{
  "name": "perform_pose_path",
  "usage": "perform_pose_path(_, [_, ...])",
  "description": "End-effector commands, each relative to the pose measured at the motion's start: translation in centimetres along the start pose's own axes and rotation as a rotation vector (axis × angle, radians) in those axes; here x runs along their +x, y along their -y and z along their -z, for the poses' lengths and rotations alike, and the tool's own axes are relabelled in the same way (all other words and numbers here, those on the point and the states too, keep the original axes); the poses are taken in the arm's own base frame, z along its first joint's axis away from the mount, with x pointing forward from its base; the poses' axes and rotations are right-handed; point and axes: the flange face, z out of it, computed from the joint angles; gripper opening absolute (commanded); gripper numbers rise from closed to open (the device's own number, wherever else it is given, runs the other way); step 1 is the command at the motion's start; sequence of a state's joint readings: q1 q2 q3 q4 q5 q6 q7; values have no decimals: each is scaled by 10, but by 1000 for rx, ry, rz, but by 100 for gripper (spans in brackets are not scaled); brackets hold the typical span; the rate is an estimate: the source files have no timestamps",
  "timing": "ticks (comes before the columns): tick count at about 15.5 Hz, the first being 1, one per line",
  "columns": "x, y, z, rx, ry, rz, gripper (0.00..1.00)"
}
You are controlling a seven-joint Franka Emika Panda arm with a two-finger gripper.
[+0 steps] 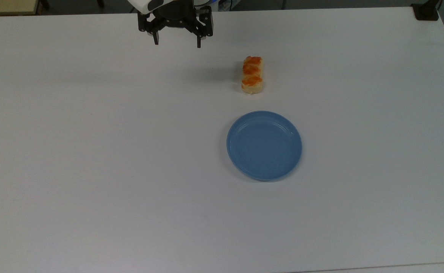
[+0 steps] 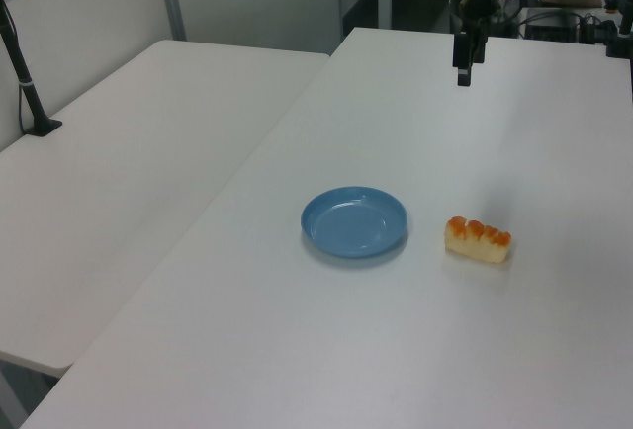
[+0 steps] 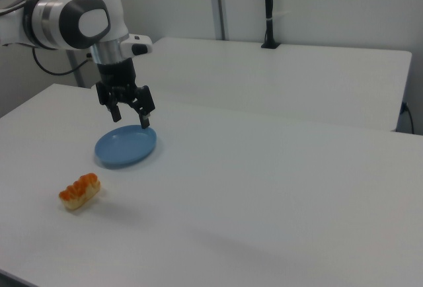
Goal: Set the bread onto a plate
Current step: 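Move the open gripper toward the orange-topped bread roll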
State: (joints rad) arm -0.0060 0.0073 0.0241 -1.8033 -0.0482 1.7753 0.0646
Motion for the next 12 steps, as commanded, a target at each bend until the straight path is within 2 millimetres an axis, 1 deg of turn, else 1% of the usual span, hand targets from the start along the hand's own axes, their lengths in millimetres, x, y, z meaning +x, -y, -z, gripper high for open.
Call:
perform_pose_path(1, [2, 2, -1, 0, 0, 14, 100])
perform_pose_path(8, [1, 0, 3, 1, -5, 11, 100])
perform_pose_path(10, [-1, 2, 4, 0, 1, 11, 100])
perform_pose_path(11, [-4, 3, 1, 0, 33, 15, 100])
perform_pose_path(12, [-9, 9, -2, -2, 69, 25, 100])
